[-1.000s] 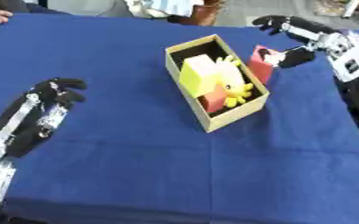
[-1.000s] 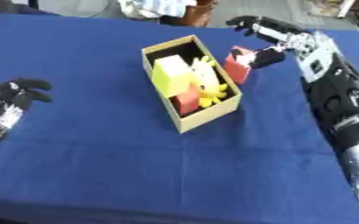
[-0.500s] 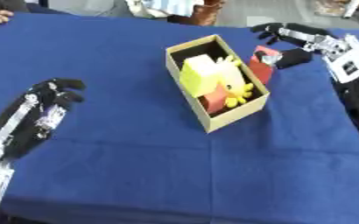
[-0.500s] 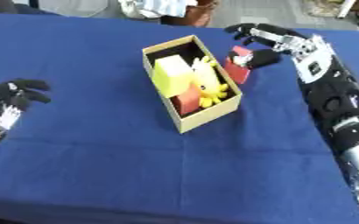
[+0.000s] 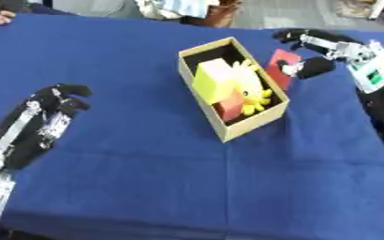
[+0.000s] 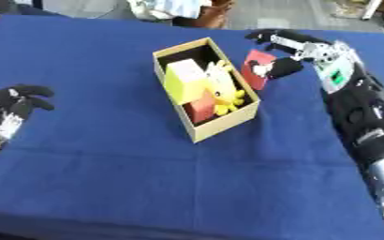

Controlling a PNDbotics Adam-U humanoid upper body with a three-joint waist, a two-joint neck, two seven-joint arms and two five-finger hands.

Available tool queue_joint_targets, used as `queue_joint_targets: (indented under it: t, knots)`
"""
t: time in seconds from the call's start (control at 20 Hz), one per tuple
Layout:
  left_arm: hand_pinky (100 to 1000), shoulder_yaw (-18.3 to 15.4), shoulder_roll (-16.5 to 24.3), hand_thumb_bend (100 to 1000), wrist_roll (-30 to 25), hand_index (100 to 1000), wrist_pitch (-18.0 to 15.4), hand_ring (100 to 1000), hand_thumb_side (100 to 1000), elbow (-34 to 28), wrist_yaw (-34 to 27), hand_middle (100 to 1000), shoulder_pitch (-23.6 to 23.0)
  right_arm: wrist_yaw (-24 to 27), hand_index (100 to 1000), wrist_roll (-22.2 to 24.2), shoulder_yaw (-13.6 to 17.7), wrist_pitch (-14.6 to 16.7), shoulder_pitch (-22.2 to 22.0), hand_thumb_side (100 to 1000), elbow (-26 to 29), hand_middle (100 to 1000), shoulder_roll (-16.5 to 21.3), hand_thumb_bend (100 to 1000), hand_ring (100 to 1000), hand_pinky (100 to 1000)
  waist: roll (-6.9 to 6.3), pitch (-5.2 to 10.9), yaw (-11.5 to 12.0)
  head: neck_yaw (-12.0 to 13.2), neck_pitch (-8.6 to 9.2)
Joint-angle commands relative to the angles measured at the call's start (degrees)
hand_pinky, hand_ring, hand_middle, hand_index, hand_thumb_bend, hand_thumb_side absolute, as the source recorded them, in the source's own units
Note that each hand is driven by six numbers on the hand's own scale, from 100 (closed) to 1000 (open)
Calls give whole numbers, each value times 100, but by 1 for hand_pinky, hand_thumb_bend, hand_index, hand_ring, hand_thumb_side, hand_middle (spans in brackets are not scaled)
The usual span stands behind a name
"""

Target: Pick up objects on the table and place them in the box.

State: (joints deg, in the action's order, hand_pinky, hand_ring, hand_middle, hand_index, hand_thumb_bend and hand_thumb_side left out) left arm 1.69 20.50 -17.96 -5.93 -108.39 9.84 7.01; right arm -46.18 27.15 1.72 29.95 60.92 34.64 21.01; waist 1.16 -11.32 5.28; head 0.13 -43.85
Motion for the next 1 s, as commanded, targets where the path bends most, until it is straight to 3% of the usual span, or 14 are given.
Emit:
queue_joint_targets:
  t: [0.05, 0.5, 1.0]
  knots:
    - [851, -34, 32, 100, -17, 844, -7, 711, 823, -53, -9, 749, 44, -288, 1000, -224, 36, -26, 86, 351, 47, 1000, 190, 100, 990, 903, 26, 34, 6, 9, -27]
    - [852, -29, 25, 100, -25, 844, -12, 711, 824, -54, -5, 749, 49, -1001, 1000, -650, 54, -90, 36, 353, -92, 1000, 159, 100, 993, 911, 19, 20, 18, 5, -27]
    - [853, -28, 17, 100, -33, 844, -14, 710, 826, -57, -10, 749, 44, -1245, 1000, -677, 48, -64, -17, 412, -229, 986, 68, 100, 959, 890, 11, 19, 27, -10, -27]
